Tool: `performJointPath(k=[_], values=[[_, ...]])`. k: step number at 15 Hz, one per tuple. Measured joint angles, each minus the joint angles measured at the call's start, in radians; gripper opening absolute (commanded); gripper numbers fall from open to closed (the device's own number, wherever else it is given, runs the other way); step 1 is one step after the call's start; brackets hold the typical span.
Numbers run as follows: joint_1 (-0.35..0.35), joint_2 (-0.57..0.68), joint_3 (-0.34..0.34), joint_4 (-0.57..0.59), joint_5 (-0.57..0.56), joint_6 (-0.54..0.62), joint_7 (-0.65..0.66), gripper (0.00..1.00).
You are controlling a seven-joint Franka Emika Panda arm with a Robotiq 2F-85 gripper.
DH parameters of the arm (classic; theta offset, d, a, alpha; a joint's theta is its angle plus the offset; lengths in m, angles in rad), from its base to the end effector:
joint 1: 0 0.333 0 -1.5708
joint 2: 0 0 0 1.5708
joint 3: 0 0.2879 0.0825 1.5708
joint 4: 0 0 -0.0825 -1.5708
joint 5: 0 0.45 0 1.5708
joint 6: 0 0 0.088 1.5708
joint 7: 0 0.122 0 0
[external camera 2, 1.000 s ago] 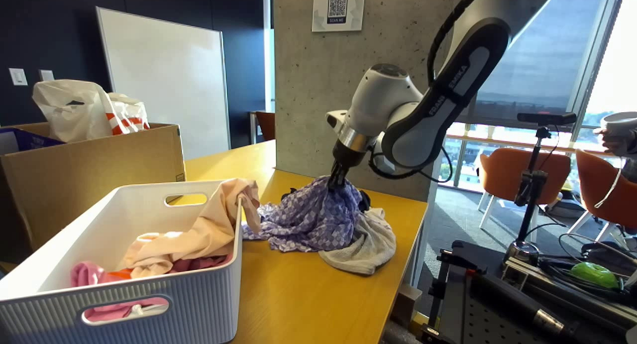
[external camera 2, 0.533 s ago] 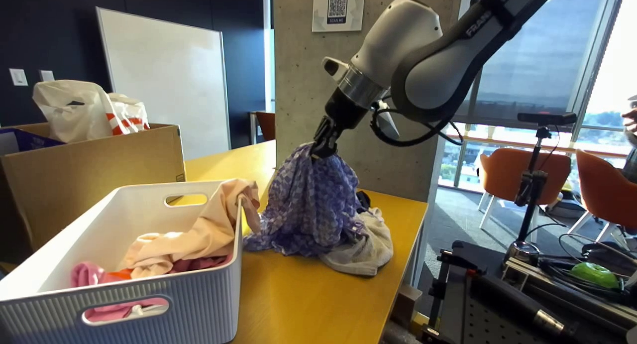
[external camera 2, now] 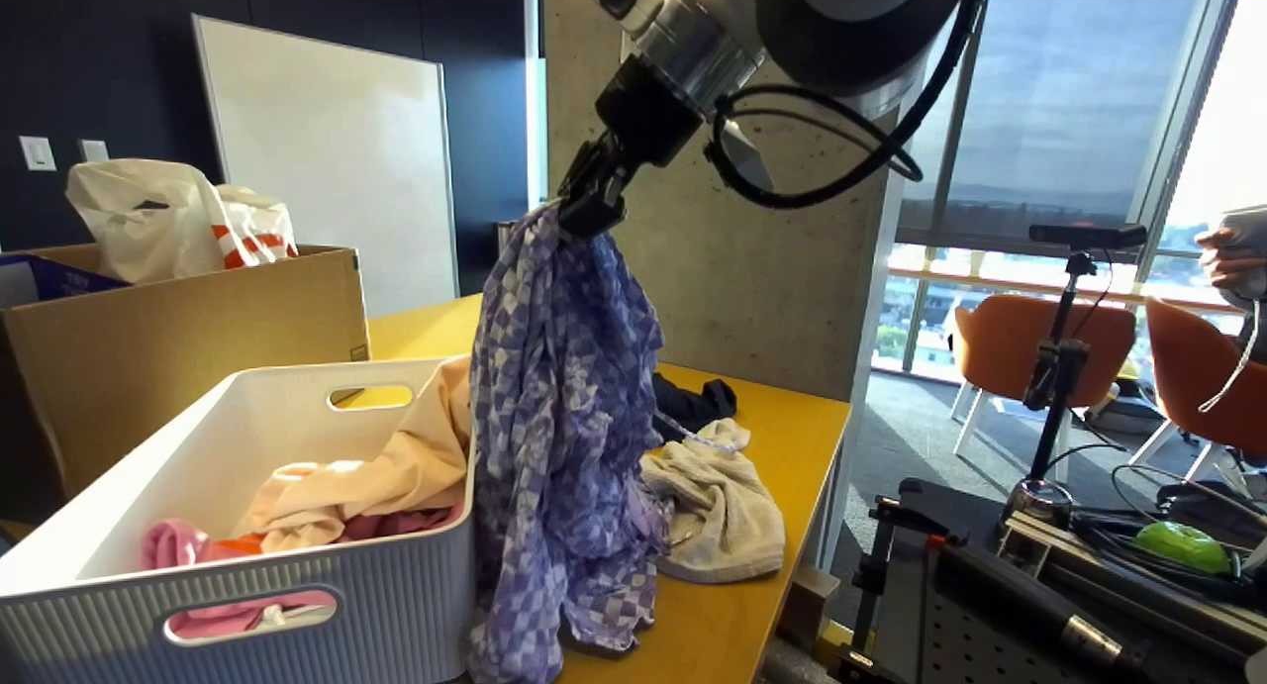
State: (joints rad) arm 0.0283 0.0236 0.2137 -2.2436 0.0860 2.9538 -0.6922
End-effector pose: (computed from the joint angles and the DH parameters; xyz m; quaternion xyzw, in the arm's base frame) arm 0.6156 0.1462 0.3551 0.8569 0.3897 0.3333 0.0516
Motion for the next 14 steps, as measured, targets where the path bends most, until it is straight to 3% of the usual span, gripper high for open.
performJointPath(k=[4, 9, 14], values=[[-0.029, 0.038, -0.009, 0.111, 0.037, -0.047, -0.111, 0.01], [-0.029, 0.173, -0.004, 0.289, 0.03, -0.087, -0.186, 0.01], [0.008, 0.267, -0.006, 0.428, -0.08, -0.112, -0.169, 0.01]])
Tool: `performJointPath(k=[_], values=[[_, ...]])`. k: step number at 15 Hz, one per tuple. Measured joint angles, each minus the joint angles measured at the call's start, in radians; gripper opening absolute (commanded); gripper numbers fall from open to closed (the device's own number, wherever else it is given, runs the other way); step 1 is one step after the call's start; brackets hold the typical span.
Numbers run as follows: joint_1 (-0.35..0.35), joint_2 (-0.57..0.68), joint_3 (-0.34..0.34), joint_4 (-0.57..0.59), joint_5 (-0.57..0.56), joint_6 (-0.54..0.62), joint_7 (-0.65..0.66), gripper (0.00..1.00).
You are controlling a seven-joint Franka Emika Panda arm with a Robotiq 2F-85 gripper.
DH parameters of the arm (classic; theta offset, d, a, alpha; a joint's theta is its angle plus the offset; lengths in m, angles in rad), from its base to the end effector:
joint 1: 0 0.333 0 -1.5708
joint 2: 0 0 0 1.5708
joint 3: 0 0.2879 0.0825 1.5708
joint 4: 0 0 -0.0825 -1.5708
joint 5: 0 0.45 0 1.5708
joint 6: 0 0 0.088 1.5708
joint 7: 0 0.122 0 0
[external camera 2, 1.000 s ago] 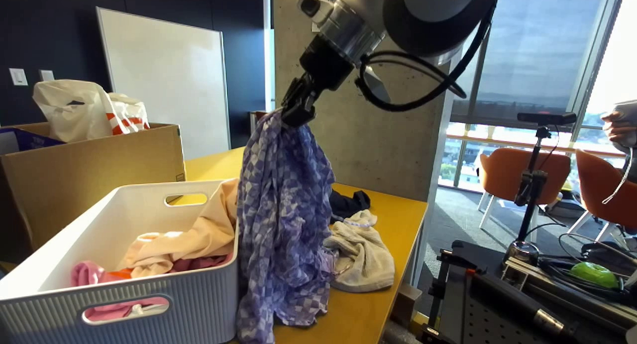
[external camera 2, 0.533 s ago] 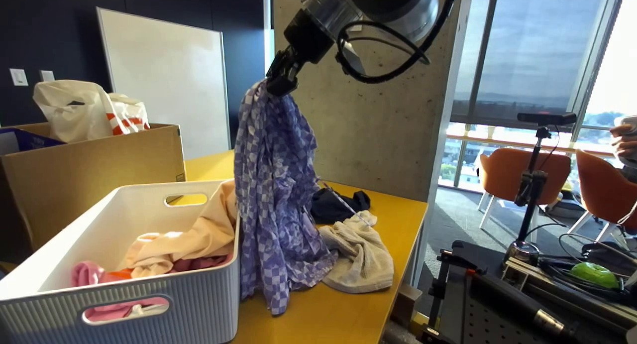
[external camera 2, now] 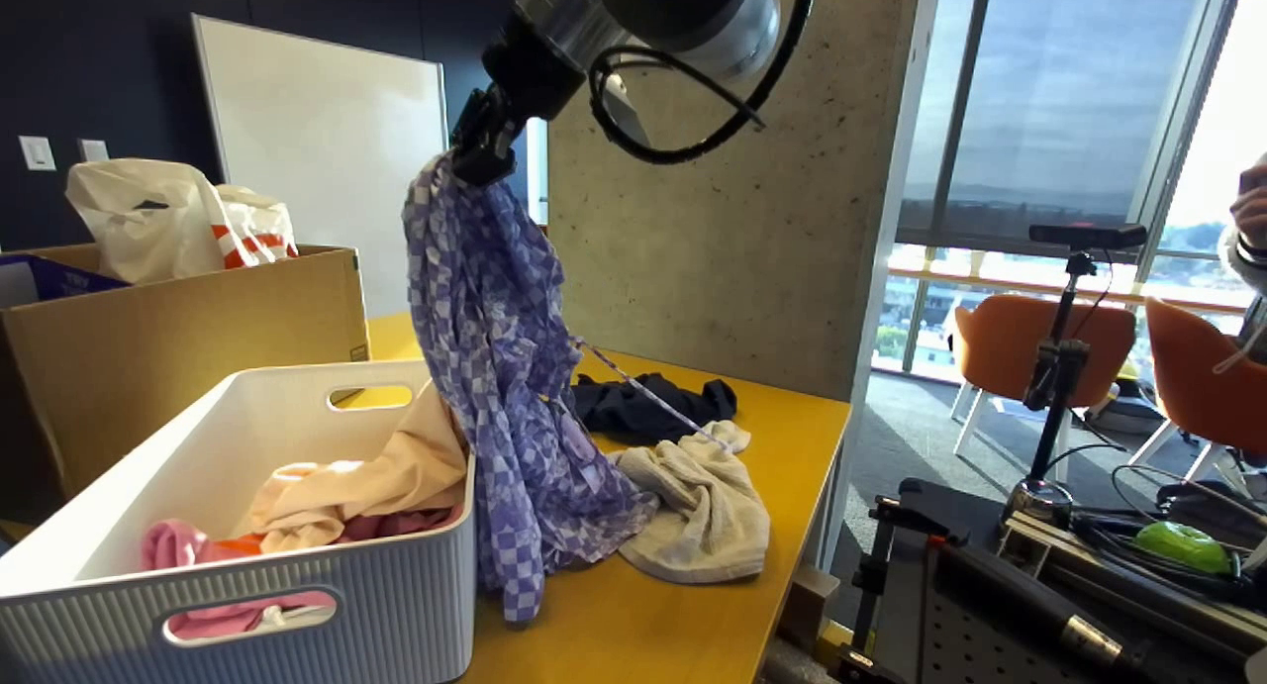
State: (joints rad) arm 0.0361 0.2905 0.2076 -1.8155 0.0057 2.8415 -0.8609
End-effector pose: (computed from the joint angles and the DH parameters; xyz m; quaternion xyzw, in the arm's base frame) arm 0.7181 0.1678 0.3995 0.8019 0.4744 0.3535 0.0835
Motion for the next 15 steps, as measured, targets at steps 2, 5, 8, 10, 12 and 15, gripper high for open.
performJointPath(k=[2, 5, 8, 10, 12, 15], values=[[0.034, -0.039, -0.002, 0.004, -0.074, 0.0, 0.057, 0.01], [0.078, -0.146, -0.008, 0.002, -0.172, -0.021, 0.158, 0.01], [0.083, -0.253, -0.011, 0.005, -0.216, -0.057, 0.217, 0.01], [0.082, -0.316, -0.023, 0.005, -0.24, -0.077, 0.244, 0.01], [0.077, -0.362, -0.04, 0.006, -0.257, -0.096, 0.26, 0.01], [0.061, -0.38, -0.077, 0.006, -0.262, -0.103, 0.261, 0.01]])
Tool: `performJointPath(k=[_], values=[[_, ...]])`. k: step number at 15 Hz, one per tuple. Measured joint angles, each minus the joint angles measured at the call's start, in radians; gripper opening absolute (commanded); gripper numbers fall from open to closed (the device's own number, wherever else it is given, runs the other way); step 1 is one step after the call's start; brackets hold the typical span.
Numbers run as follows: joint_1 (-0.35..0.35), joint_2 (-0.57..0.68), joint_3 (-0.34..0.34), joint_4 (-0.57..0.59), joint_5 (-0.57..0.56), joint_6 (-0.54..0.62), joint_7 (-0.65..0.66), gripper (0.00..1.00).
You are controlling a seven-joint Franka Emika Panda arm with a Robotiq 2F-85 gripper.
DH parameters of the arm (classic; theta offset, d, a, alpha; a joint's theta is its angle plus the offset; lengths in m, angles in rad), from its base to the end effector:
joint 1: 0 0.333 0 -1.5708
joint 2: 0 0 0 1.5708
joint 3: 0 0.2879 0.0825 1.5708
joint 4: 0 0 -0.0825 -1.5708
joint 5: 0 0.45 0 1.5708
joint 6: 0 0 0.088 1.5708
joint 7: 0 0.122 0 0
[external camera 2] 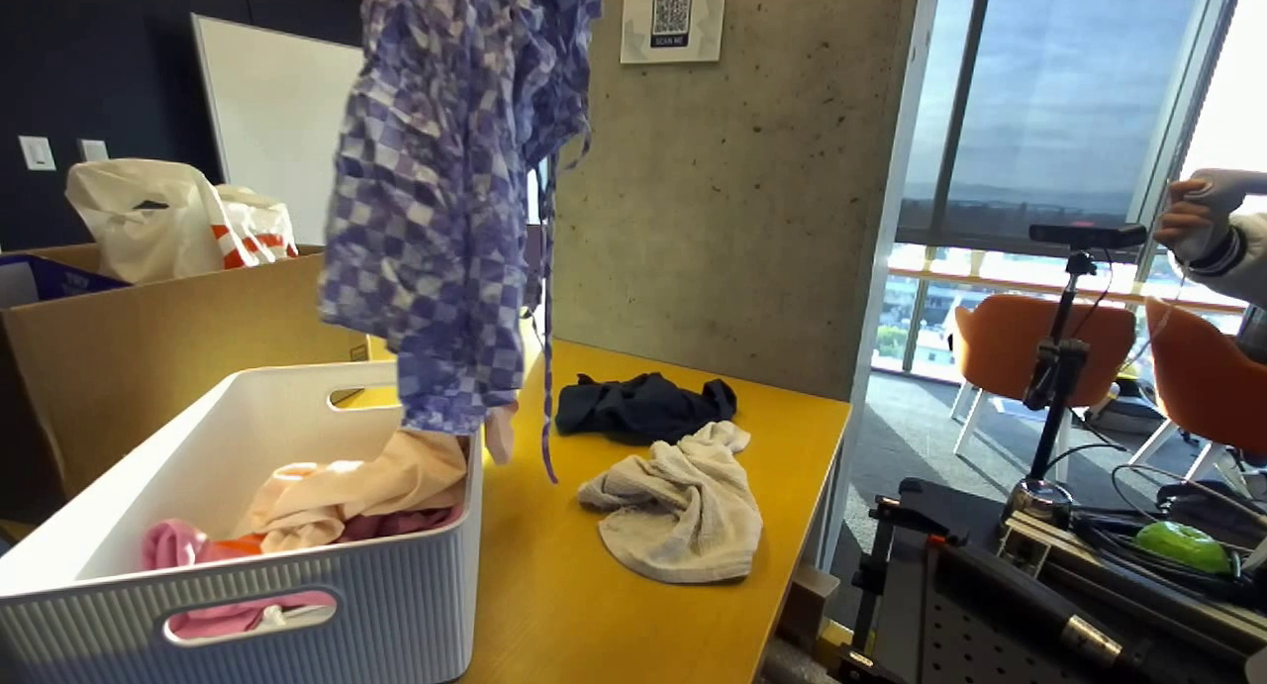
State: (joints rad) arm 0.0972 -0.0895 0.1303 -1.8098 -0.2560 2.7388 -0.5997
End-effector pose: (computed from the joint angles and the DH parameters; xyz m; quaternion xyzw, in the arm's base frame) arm 0.6441 0.1612 0.6509 0.7601 0.4218 0.4548 0.1935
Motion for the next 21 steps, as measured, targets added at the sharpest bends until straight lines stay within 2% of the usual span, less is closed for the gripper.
performJointPath(k=[3, 7, 16, 21], values=[[-0.022, 0.042, -0.031, 0.011, -0.008, 0.005, 0.002, 0.01], [-0.026, 0.138, -0.038, 0.096, -0.043, 0.013, 0.022, 0.01], [0.071, 0.392, -0.014, 0.443, -0.11, -0.053, 0.054, 0.01], [0.076, 0.532, -0.004, 0.527, -0.106, -0.058, 0.053, 0.01]])
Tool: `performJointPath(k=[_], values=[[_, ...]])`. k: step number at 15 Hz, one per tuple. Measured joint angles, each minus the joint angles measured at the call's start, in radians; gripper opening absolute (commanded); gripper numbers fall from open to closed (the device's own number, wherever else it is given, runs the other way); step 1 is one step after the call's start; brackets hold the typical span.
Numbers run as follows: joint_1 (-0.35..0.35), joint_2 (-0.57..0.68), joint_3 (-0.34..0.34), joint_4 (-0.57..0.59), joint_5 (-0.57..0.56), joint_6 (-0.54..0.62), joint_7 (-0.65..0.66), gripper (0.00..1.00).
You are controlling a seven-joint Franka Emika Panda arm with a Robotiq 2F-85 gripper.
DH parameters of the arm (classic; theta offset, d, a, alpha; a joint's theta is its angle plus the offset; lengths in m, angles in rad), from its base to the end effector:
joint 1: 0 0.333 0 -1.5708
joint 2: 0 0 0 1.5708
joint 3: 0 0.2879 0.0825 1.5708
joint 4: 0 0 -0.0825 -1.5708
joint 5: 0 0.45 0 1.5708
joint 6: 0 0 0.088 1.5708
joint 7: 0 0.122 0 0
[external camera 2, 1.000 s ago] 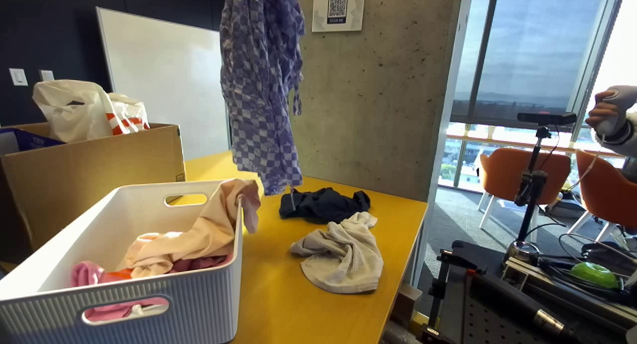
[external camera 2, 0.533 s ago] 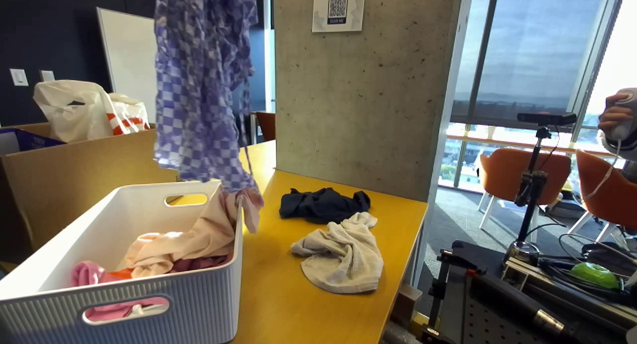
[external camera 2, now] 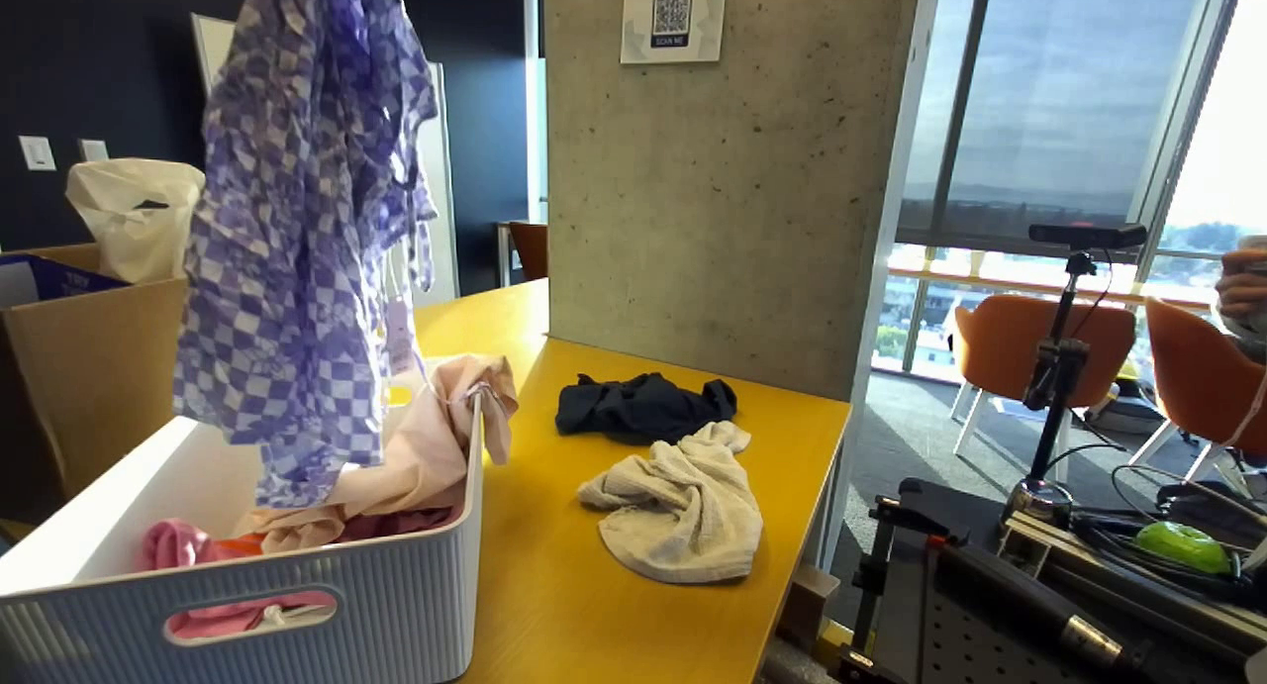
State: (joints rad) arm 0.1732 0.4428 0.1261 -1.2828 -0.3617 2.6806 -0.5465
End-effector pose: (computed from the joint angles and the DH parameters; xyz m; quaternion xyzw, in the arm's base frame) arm 0.7729 0.2239 0.5723 0.7635 0.4407 0.4366 0.1796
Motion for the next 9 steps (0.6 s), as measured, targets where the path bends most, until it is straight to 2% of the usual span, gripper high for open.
performJointPath(k=[9], values=[[-0.026, 0.282, 0.01, 0.049, 0.048, -0.001, -0.045, 0.01]])
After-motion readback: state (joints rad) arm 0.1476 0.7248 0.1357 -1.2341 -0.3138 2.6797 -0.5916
